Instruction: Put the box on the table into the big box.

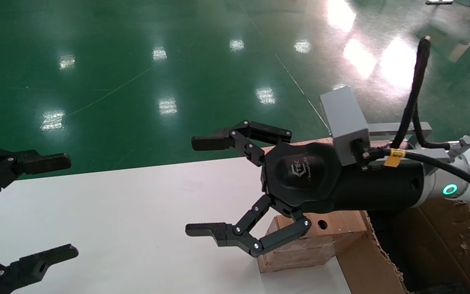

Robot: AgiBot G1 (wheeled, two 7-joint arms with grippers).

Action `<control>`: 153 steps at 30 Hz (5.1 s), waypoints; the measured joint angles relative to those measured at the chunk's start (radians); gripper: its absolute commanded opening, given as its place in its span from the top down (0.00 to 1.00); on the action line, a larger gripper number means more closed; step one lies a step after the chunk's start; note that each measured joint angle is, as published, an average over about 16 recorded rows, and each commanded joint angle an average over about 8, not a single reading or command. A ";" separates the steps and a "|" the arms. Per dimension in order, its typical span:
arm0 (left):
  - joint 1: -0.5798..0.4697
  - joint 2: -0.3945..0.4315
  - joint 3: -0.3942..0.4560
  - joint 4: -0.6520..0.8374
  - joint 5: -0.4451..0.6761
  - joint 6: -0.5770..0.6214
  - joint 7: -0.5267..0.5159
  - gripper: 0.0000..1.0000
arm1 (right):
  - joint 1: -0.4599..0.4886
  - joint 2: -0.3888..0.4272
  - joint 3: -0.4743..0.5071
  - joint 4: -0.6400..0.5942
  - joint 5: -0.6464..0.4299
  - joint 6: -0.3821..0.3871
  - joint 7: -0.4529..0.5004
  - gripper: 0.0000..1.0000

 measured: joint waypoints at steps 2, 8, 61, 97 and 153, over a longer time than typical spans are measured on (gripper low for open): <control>0.000 0.000 0.000 0.000 0.000 0.000 0.000 0.00 | 0.000 0.000 0.000 0.000 0.000 0.000 0.000 0.00; 0.000 0.000 0.000 0.000 0.000 0.000 0.000 0.00 | 0.000 0.000 0.000 0.000 0.000 0.000 0.000 0.00; -0.001 0.000 0.001 0.001 -0.001 0.000 0.001 0.00 | 0.201 0.166 -0.407 -0.464 -0.194 -0.092 -0.240 0.00; -0.001 -0.001 0.002 0.001 -0.001 -0.001 0.001 0.00 | 0.287 0.168 -0.675 -0.586 -0.063 -0.096 -0.321 0.00; -0.001 -0.001 0.004 0.001 -0.002 -0.001 0.002 0.00 | 0.460 0.190 -1.029 -0.670 0.012 -0.091 -0.420 0.00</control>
